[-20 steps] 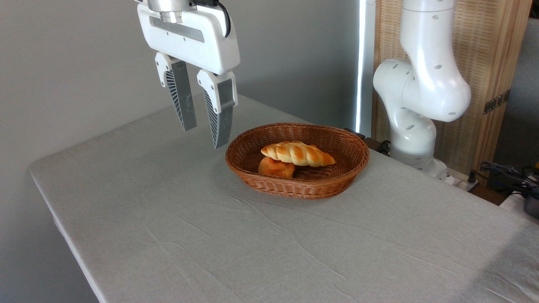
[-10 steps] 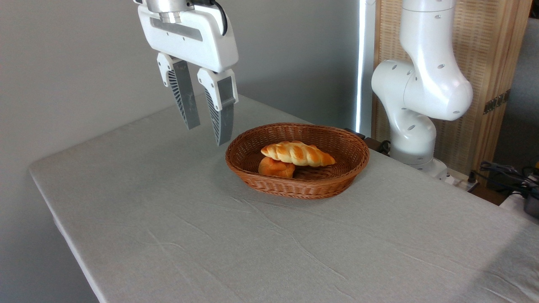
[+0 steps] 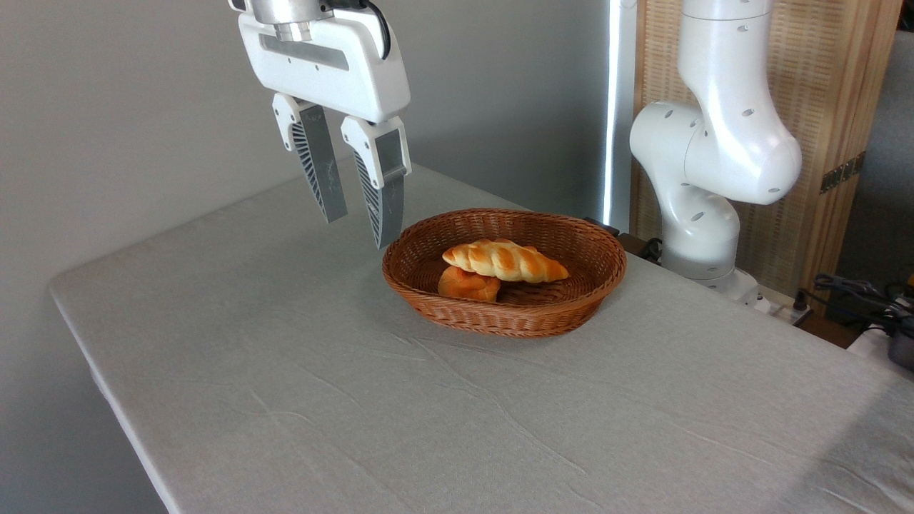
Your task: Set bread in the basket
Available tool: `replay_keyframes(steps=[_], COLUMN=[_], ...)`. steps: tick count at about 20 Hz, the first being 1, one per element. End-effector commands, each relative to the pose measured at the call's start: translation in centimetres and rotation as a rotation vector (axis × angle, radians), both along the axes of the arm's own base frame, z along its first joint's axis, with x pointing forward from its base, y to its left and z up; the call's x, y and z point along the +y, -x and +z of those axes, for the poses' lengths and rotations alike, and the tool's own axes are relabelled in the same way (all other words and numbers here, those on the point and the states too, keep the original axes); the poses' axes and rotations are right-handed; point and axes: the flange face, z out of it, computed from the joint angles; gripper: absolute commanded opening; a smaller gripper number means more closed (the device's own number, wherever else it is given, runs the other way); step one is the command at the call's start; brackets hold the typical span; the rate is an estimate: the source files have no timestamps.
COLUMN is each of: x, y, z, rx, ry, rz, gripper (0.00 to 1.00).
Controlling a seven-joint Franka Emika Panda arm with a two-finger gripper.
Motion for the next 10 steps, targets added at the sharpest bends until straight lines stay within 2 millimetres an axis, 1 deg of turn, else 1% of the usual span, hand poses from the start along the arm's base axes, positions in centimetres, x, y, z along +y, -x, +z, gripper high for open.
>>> replay_keyframes(steps=[1,4,10], x=[0.21,0.2,0.19], y=[0.01,-0.07,-0.08], z=[0.45,0.05,0.07], rx=[0.011,0.02,0.019], ry=[-0.012,-0.013,-0.011], rz=[0.013,0.011,0.005], gripper=[1.0,1.0,1.0])
